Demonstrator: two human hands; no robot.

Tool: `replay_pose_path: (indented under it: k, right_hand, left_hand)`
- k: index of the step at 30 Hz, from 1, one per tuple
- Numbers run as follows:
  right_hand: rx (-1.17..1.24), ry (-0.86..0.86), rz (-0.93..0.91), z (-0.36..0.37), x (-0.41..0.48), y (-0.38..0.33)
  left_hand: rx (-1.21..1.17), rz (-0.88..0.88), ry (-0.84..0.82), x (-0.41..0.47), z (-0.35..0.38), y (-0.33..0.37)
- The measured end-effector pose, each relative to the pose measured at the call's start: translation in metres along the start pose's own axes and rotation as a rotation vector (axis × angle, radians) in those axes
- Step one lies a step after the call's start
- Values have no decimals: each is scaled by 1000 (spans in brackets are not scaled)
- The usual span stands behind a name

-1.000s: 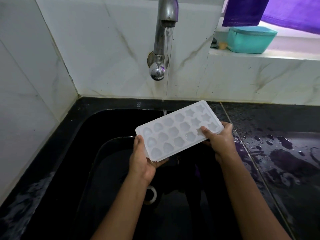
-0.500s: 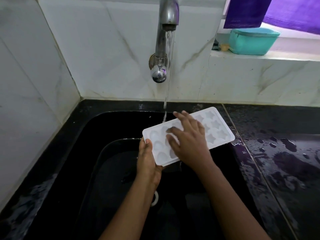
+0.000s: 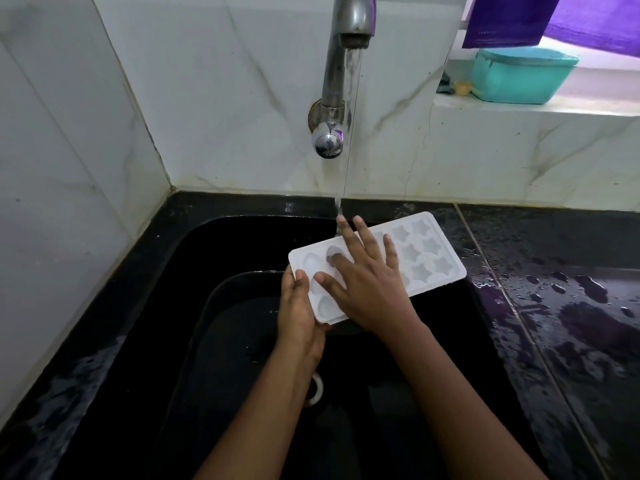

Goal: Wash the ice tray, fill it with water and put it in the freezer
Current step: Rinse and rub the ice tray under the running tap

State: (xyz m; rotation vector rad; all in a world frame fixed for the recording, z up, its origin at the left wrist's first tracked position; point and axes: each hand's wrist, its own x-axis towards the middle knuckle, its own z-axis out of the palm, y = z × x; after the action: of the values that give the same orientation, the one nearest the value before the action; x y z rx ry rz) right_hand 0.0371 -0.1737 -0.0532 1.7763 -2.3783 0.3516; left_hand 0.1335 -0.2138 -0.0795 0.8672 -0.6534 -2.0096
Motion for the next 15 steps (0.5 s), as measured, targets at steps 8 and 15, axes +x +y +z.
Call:
replay_pose_path:
  k: [8, 15]
  right_hand:
    - [-23, -1, -19, -8, 7, -3]
    - [11, 22, 29, -14, 6, 4]
  left_hand:
    - [9, -2, -11, 2, -1, 1]
    - [32, 2, -36, -2, 1, 1]
